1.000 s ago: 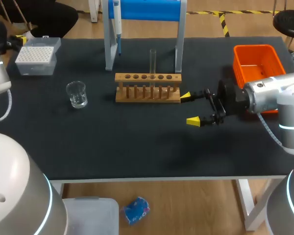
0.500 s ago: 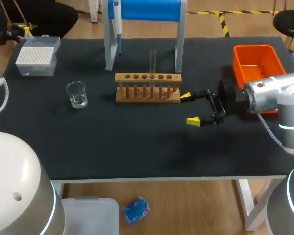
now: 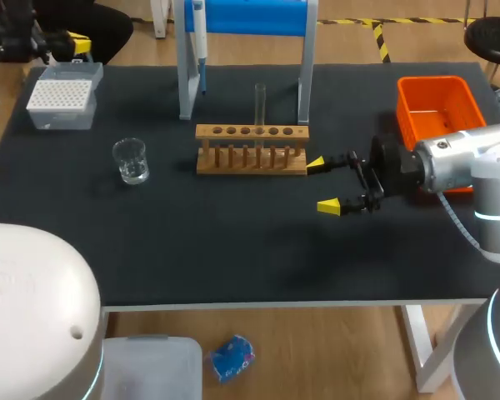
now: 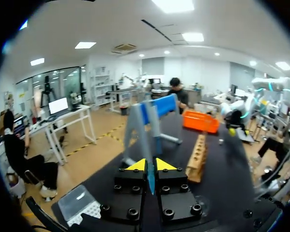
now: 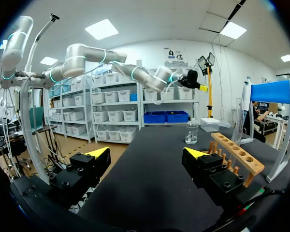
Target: Invert the test tube, pick up the pipette, mount the tip to pipette, aspirate from beaker and dispense into the tube, eject the tip, return the pipette, and cap with the stopper.
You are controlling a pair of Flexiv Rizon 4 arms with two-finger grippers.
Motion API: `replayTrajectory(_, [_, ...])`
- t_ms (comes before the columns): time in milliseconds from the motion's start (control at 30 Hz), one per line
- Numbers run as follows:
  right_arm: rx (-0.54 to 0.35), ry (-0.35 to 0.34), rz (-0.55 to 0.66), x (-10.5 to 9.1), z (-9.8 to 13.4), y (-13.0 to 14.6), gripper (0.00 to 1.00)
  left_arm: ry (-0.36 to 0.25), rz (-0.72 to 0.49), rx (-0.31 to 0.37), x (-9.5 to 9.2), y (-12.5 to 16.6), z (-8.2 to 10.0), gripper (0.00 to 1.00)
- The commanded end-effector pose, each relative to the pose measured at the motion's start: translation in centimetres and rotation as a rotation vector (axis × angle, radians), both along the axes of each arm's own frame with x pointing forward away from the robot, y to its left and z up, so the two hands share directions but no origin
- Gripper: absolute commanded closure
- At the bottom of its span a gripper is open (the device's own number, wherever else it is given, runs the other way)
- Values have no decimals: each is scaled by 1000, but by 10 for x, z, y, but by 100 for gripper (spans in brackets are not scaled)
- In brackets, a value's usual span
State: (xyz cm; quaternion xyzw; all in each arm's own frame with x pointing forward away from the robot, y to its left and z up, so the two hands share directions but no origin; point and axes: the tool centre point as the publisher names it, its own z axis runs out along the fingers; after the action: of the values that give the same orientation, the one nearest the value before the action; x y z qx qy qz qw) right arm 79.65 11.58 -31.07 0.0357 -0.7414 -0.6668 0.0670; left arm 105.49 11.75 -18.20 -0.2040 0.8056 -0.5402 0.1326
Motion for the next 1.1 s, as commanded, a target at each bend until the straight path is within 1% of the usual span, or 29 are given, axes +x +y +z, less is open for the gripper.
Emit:
replayTrajectory(33, [-1,-1,0,0,0,0,0,28,-134,50,-45,-26,25,100])
replayTrajectory(67, [-1,-1,0,0,0,0,0,26,-149,69,-53,-35,27,100])
replayTrajectory(133, [-1,-1,0,0,0,0,0,31,-190,61,-73,-56,31,100])
replayTrajectory(167, [-1,-1,0,0,0,0,0,30,-201,77,-81,-67,31,100])
replayTrajectory(267, [-1,-1,0,0,0,0,0,37,-215,102,-103,-93,25,100])
replayTrajectory(333, [-1,-1,0,0,0,0,0,47,-202,82,-113,-109,18,100])
replayTrajectory(367, [-1,-1,0,0,0,0,0,43,-201,85,-118,-116,14,100])
replayTrajectory(400, [-1,-1,0,0,0,0,0,41,-185,54,-122,-123,10,100])
replayTrajectory(433, [-1,-1,0,0,0,0,0,53,-174,28,-125,-128,6,100])
replayTrajectory(1100, [-1,-1,0,0,0,0,0,53,-174,28,-125,-128,6,100])
